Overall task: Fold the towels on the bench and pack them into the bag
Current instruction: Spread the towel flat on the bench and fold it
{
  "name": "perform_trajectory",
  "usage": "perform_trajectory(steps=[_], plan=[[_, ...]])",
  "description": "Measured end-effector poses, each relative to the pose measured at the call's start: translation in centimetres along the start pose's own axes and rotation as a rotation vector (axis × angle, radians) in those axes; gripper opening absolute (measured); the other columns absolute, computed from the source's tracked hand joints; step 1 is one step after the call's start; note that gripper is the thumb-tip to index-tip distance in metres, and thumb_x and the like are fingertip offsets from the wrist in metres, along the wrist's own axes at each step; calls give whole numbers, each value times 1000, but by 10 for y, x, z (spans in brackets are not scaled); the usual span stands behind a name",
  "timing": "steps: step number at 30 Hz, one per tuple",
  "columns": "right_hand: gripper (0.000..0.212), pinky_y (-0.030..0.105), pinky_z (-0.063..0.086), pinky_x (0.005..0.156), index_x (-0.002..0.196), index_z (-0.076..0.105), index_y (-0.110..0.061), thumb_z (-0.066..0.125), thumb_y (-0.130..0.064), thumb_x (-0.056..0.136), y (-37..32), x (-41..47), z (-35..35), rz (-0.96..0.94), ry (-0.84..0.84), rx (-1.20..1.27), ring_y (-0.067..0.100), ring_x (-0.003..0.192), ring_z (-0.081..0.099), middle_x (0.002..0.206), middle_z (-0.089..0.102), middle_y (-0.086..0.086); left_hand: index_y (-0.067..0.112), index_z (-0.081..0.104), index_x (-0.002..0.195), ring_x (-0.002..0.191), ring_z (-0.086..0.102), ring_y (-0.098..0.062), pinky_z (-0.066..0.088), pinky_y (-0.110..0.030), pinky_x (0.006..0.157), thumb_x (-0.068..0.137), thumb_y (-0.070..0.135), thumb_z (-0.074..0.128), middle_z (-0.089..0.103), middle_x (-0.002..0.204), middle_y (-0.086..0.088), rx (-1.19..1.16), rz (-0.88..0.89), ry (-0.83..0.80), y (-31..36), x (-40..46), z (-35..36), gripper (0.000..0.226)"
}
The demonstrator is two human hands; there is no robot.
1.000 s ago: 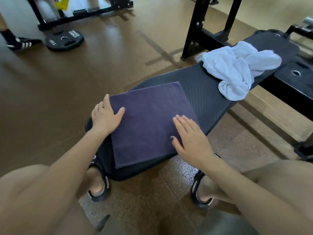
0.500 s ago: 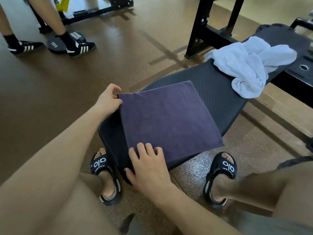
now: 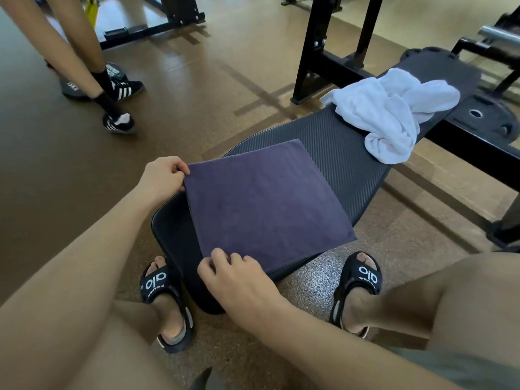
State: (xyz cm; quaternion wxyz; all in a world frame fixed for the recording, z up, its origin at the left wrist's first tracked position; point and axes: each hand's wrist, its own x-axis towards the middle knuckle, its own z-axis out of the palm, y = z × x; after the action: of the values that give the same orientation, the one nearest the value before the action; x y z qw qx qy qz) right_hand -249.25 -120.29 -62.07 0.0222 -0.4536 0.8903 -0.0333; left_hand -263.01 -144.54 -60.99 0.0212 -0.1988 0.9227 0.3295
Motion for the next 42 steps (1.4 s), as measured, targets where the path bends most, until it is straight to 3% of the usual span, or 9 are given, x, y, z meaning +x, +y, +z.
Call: perform_trajectory(steps=[5,9,14,17,20,25,33,38,42], plan=[[24,30,27,53,87,43,-22,63,-13,77,17,-27,-17,140,207,263,17,53,41,75,48,-4,16,72,92,83,74,-23,61,-38,83,89,-3,40,75,86,-9,-123,7,-16,-2,-8,-15,37],[8,20,40,61,102,55,-29,53,-22,100,35,-63,-31,523,266,651,8,72,56,85,60,-12,17,72,95,74,68,-8,56,-28,80,91,-2,54,75,82,-1,-195,94,-28,13,-16,-27,27],[15,14,43,60,93,61,-31,59,-17,98,60,-83,-32,803,493,1066,2,69,59,77,65,-10,16,71,97,71,56,-5,47,-18,72,94,3,61,67,82,0,-226,250,9,55,-19,-17,16],[18,20,45,60,88,63,-30,62,-13,95,89,-90,-29,907,606,1160,2,66,56,78,66,-8,19,69,93,75,54,-1,46,-20,77,93,4,60,64,90,1,-145,347,11,89,-1,2,18],[15,43,53,69,87,65,-25,63,-13,95,119,-93,-22,1007,659,1266,12,70,59,78,65,5,11,68,101,81,55,-6,41,-3,70,95,1,57,62,99,-4,-52,368,-30,127,21,26,15],[12,49,61,78,90,66,-26,62,-18,98,158,-88,-4,1188,664,1350,21,83,70,84,71,0,8,67,108,85,59,-19,50,-30,73,97,13,59,69,99,-9,-5,291,-141,154,61,64,14],[8,57,58,76,91,61,-23,59,-23,98,189,-84,22,1339,655,1296,31,78,70,79,71,5,13,60,106,85,58,-22,48,-41,84,100,24,59,66,93,-11,15,317,-132,152,84,110,12],[8,53,57,76,91,59,-25,56,-26,98,192,-84,29,1340,635,1237,26,75,67,78,69,4,21,53,108,89,58,-20,43,-34,79,104,32,51,62,95,-1,54,357,-118,151,84,127,12],[10,52,52,72,85,53,-24,52,-24,95,190,-85,33,1322,605,1191,29,78,59,84,62,6,22,47,108,87,56,-24,46,-42,78,107,34,42,59,94,-2,189,479,-103,153,83,131,13]])
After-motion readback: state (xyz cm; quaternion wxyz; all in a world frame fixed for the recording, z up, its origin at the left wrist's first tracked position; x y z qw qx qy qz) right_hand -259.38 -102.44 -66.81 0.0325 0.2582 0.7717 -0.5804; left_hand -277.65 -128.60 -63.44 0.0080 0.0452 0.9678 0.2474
